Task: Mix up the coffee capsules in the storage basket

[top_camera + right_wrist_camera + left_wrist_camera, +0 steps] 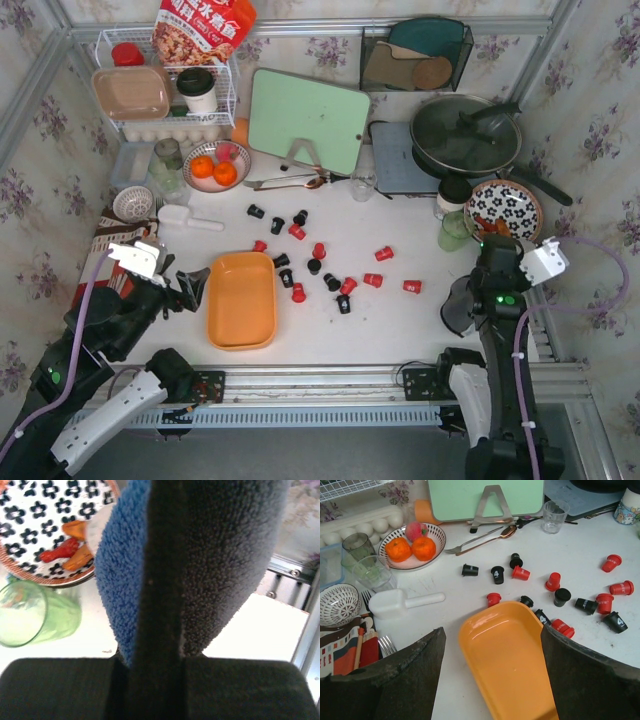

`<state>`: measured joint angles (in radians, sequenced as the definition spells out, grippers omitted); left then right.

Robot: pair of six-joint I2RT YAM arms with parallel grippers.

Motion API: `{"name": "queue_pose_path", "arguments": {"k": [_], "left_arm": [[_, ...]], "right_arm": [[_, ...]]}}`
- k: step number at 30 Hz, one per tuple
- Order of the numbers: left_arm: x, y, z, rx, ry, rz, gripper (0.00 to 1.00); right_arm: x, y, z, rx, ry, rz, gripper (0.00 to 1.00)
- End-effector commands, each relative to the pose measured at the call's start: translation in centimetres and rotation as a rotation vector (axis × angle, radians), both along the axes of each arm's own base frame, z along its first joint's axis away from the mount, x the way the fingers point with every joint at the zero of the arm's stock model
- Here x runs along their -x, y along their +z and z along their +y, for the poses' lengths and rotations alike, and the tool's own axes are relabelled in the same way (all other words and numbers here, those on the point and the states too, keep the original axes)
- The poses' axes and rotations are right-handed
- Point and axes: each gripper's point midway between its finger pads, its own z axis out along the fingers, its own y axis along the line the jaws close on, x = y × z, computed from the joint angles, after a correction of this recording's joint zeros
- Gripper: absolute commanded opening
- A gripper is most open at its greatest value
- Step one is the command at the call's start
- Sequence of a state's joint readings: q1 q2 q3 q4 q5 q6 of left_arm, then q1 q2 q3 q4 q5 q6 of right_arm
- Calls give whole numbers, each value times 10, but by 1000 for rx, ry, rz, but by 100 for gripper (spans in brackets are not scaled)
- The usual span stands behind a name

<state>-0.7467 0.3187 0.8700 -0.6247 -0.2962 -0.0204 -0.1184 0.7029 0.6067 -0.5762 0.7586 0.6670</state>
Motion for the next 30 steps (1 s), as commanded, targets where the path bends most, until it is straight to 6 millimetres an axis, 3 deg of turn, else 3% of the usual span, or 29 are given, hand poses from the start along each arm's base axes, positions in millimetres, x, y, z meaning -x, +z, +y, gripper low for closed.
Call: {"name": "queue_pose_path", "arguments": {"k": [1,5,8,12,16,20,25,30], "left_arm": [[-3,9,0,30,12,-30,79],[-3,7,1,26,15,-26,79],[-2,8,1,28,16,-29,79],[-2,9,2,30,19,-31,79],[-1,9,3,33,18,-34,79],[0,11,3,42,14,-41,79],[2,13,5,53,15,-53,79],[3,12,6,58,18,-59,80]], "right_arm": [[7,-4,-15,-8,-101,-47,8],[4,-13,-14,-33,-106,-59,11],[2,-20,-15,-46,-109,-44,22],[5,-27,-16,-49,-120,-11,53],[10,-20,-20,-23,-134,10,84],[12,2,-26,18,-151,10,97],[1,48,-29,90,-75,-12,100],[-21,101,-15,151,125,-73,100]]}}
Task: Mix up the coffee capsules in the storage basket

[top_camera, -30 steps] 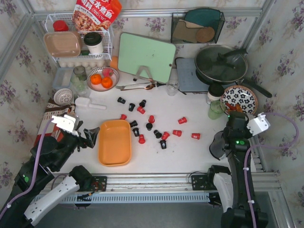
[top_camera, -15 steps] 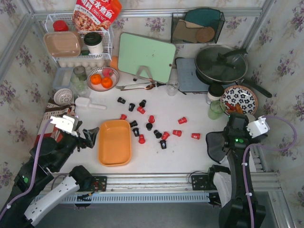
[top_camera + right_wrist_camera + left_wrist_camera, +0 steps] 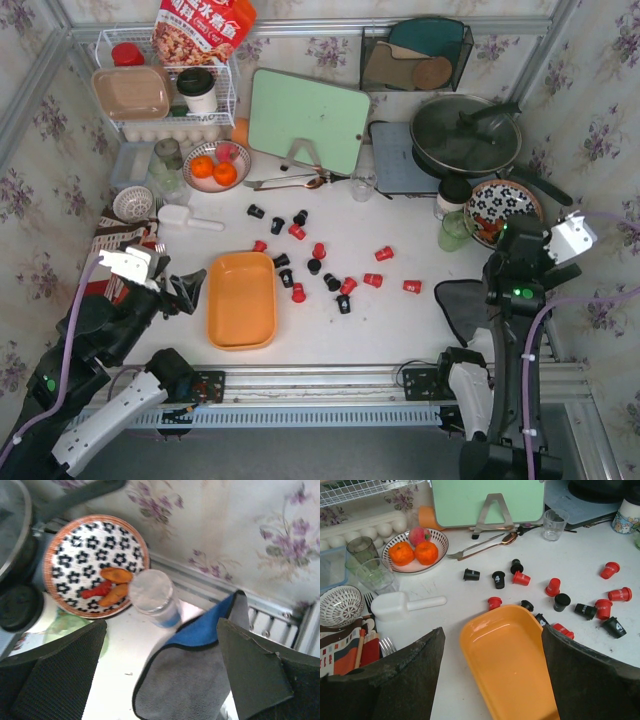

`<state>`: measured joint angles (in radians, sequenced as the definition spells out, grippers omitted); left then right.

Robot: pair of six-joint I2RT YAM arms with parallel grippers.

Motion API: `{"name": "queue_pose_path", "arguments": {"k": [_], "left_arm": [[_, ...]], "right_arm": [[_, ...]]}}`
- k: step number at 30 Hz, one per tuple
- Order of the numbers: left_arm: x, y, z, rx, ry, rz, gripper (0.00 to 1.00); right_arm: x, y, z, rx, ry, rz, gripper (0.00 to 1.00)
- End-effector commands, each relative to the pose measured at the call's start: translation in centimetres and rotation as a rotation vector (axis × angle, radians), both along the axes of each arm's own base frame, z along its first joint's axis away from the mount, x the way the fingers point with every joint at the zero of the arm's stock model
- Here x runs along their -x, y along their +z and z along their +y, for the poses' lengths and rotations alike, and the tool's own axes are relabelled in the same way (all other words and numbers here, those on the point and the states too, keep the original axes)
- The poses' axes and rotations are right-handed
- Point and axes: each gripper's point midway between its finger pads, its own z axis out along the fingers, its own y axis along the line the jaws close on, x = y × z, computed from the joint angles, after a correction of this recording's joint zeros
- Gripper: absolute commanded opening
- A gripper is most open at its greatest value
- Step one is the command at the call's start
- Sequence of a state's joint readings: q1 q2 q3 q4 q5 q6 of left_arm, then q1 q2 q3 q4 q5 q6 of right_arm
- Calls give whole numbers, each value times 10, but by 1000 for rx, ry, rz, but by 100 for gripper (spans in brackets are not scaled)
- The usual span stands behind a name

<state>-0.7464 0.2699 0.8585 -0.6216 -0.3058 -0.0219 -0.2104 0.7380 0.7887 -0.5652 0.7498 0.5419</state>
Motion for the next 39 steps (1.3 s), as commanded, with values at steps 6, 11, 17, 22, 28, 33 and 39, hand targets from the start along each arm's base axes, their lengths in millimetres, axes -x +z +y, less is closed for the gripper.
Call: {"name": "queue_pose_path", "arguments": {"k": [6,11,17,22,28,33,39], "left_arm": [[-4,7,-1,26,12,-20,81],[-8,1,-3,7,23,7,81],[-16,-13,-6,-33,58,99,80],[-20,-36,-5,-79,123,243,80],[-18,-68,-4,-73,203,401,81],[-14,-96,-9,-96,253,555,79],[-11,-122,-11,-132,335,732,72]], "right_arm": [[-34,68,28,150,339,15,100],[-55,69,46,172,461,22,100],[-87,50,105,288,664,36,100],[-106,20,172,412,853,70,100],[-119,-14,249,414,1093,18,100],[-123,-35,291,384,1235,-19,100],[-118,-54,308,383,1310,-60,100]]}}
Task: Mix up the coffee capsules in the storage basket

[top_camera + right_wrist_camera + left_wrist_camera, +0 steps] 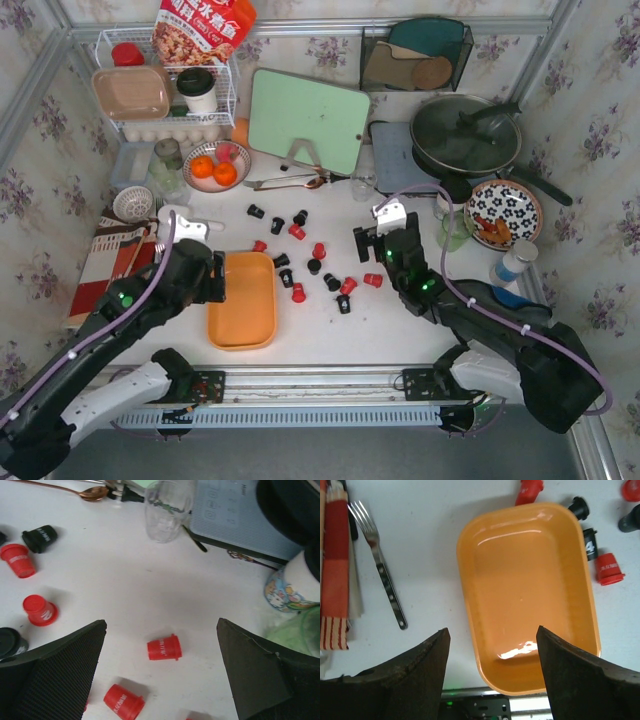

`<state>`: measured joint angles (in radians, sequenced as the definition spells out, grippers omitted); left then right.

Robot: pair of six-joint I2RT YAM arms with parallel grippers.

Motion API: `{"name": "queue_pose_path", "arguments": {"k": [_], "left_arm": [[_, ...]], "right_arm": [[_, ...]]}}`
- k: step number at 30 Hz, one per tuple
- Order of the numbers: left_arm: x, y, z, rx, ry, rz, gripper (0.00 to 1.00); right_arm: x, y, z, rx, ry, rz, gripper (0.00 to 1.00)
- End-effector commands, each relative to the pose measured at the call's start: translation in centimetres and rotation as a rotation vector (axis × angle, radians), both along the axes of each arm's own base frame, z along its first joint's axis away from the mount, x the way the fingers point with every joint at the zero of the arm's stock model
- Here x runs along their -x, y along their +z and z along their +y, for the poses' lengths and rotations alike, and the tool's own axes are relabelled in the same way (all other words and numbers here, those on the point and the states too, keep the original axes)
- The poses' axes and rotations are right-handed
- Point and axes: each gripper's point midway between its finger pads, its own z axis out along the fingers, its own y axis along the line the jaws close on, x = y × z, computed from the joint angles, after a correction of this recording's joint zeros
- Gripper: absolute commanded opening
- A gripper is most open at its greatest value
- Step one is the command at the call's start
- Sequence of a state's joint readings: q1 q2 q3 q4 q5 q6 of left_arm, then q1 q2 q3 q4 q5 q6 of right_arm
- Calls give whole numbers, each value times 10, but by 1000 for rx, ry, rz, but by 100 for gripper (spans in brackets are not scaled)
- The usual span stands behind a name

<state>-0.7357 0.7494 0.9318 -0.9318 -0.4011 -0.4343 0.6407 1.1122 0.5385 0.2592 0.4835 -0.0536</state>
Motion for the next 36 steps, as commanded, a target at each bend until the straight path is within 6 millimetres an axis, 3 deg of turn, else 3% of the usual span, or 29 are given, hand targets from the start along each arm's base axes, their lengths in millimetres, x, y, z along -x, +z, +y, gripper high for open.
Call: {"name": "queue_pose_path", "arguments": {"k": [1,6,14,21,27,36], "left_arm": [[6,-16,0,16,82,124,72],[4,-41,-10,51,120,284,67],[8,-88,3,94,242,461,56],[8,-109,13,104,313,497,56],[9,-126,19,100,358,514,47],[5,-135,21,124,387,459,36]], "right_arm": [[-1,14,16,-85,70,-102,100],[12,10,11,-112,95,-145,100],[23,20,14,-177,143,-195,100],[25,18,23,-196,190,-178,98],[25,18,24,-191,192,-170,97],[25,15,24,-179,194,-156,96]]}}
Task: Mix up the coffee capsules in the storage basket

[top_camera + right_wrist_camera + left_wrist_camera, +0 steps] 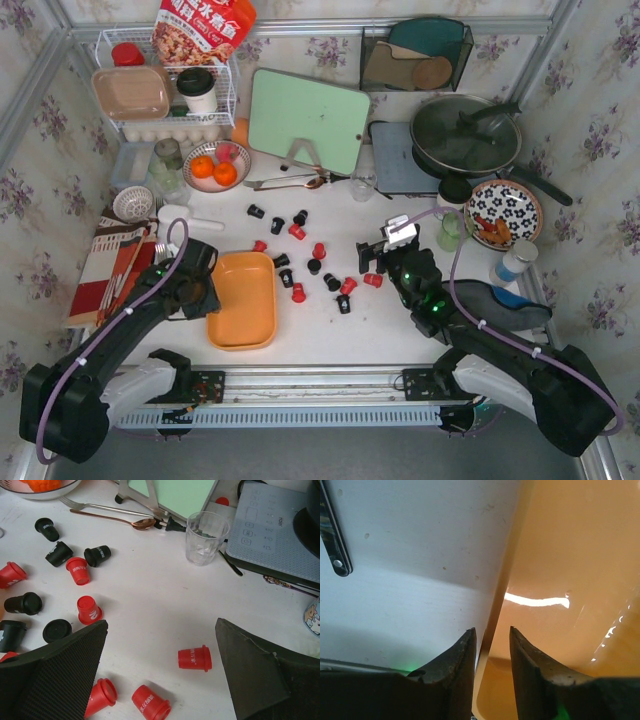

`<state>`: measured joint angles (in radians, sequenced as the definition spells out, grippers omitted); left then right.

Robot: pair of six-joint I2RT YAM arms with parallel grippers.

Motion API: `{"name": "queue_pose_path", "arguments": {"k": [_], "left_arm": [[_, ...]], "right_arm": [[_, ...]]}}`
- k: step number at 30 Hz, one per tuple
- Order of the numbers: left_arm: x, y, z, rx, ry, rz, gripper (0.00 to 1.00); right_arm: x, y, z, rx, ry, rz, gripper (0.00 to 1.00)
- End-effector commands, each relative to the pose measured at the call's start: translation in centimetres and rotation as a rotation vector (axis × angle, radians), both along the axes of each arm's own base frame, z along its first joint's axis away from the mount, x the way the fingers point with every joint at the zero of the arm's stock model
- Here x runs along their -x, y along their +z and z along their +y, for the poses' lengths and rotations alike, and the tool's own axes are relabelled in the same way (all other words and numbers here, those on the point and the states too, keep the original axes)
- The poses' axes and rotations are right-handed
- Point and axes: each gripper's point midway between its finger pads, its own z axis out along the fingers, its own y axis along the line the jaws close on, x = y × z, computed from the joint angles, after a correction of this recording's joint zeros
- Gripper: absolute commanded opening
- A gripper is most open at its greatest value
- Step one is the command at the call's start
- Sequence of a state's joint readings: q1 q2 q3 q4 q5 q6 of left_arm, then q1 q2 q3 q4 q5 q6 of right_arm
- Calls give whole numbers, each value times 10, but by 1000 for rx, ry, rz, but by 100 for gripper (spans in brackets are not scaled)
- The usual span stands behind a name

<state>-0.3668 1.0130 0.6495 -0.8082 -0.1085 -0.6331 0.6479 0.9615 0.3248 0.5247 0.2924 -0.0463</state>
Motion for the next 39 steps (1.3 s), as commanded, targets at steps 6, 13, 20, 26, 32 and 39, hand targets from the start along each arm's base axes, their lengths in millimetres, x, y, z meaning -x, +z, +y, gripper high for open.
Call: {"name": "queue_pose_path", "arguments": {"k": [6,13,20,26,32,39], "left_arm": [[-7,-2,2,-3,4,-53,25],[-8,11,2,8,15,-87,2],[-15,42,-1,37,14,-157,0],[-40,90,-6,73,13,-323,0],[-77,126,-13,140,49,-570,0],[-126,157,-14,243,239,-813,0]], "right_arm": [[-3,6,4,-13,6,-11,96],[-4,3,7,0,12,7,96],[-4,5,6,4,3,8,97],[-4,13,9,-1,10,-2,97],[-2,25,18,-14,24,-14,96],[5,40,54,-117,71,-8,91]]}}
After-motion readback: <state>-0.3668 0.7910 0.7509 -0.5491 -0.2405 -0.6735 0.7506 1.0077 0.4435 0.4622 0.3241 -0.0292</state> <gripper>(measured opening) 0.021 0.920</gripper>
